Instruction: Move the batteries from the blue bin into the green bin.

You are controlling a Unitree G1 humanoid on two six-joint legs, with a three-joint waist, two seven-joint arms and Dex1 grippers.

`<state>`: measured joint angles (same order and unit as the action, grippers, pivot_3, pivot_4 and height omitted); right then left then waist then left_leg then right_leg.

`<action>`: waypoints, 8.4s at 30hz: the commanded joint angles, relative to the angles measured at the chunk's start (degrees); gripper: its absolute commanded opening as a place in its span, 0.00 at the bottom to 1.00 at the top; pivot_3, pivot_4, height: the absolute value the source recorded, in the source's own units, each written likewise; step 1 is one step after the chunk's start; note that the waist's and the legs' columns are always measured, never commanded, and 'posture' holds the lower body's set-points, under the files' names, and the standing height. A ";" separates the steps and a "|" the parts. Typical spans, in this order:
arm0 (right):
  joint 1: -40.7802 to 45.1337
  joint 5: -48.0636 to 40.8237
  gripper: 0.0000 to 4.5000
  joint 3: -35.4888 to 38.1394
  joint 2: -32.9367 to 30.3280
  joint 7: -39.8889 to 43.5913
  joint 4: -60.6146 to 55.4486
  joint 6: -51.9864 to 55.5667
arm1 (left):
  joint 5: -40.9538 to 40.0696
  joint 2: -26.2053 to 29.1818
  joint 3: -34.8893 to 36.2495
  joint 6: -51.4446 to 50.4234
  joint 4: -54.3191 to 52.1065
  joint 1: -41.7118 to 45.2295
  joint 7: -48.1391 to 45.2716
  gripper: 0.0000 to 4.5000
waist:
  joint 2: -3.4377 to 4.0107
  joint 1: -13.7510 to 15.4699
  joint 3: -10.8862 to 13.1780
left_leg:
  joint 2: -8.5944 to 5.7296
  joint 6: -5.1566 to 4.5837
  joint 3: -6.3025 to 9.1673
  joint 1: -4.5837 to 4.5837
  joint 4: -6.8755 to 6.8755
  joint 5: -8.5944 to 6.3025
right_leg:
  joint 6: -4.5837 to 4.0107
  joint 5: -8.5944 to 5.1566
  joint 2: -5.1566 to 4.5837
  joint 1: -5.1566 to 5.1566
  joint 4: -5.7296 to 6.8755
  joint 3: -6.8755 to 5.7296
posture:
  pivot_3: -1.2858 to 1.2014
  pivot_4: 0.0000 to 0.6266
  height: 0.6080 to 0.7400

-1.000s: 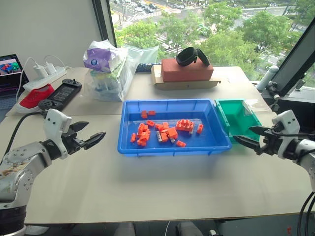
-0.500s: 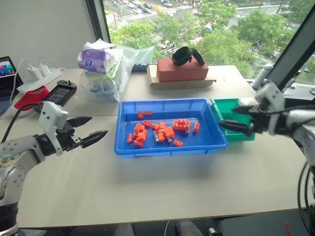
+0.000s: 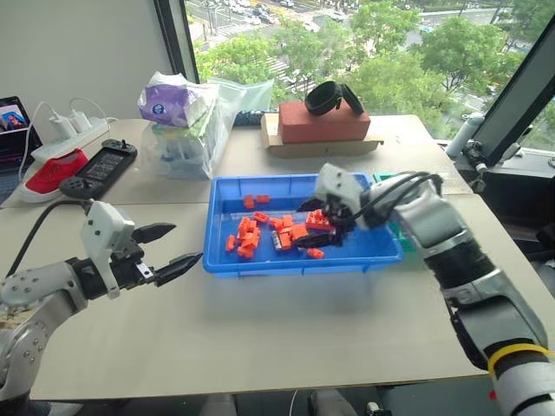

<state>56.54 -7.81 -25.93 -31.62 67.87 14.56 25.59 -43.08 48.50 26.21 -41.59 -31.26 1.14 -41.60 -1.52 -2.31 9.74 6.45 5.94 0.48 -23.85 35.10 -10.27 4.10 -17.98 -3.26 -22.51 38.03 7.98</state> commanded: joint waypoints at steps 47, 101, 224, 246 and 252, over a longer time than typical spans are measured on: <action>22.30 18.55 0.32 9.07 10.41 -8.44 54.02 -26.88 | 0.87 -1.48 -12.19 -3.71 -0.71 15.05 6.81 1.00 | 0.01 -1.89 0.01 | 0.00 0.06 0.03 0.05 -0.05 0.04 | -0.01 0.01 0.01 0.03 0.04 -0.01 | 0.52 0.24 1.00; 20.67 30.95 0.99 5.84 9.95 -8.07 61.17 -31.45 | 4.08 -3.21 -16.22 -3.66 0.25 16.90 6.83 1.00 | 0.03 -3.32 0.02 | -0.05 0.26 0.61 0.05 -0.13 0.19 | -0.02 0.01 0.02 0.25 0.08 -0.46 | 0.52 0.24 1.00; 26.67 24.71 0.32 7.95 6.52 -6.47 56.86 -30.18 | -6.11 3.34 -9.32 -10.74 -4.81 14.01 5.53 1.00 | 0.59 -1.69 0.44 | -0.32 0.33 1.15 -0.31 -0.20 0.54 | -0.02 0.01 -0.17 0.19 0.10 -0.89 | 0.52 0.24 1.00; 20.37 16.41 0.99 12.05 11.18 4.24 31.04 18.65 | -9.57 4.37 -6.45 -13.53 -4.20 14.29 7.14 1.00 | 0.61 -1.59 0.44 | -0.33 0.33 1.16 -0.34 -0.19 0.54 | -0.02 0.01 -0.16 0.15 0.18 -0.90 | 0.52 0.24 1.00; 8.58 12.70 0.99 11.12 11.37 -0.76 1.44 43.54 | -9.18 4.56 -6.88 -13.39 -2.68 15.49 7.45 1.00 | 0.61 -0.99 0.44 | -0.33 0.33 1.21 -0.43 -0.16 0.54 | -0.02 0.01 -0.16 0.10 0.18 -0.94 | 0.52 0.24 1.00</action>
<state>65.43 6.39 -15.80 -20.17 70.01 24.68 62.57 -52.04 52.40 18.22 -55.31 -33.72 15.54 -34.32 -0.92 -3.30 10.18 6.12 6.27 1.68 -24.31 34.94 -9.73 4.08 -17.97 -3.42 -22.44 38.20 7.05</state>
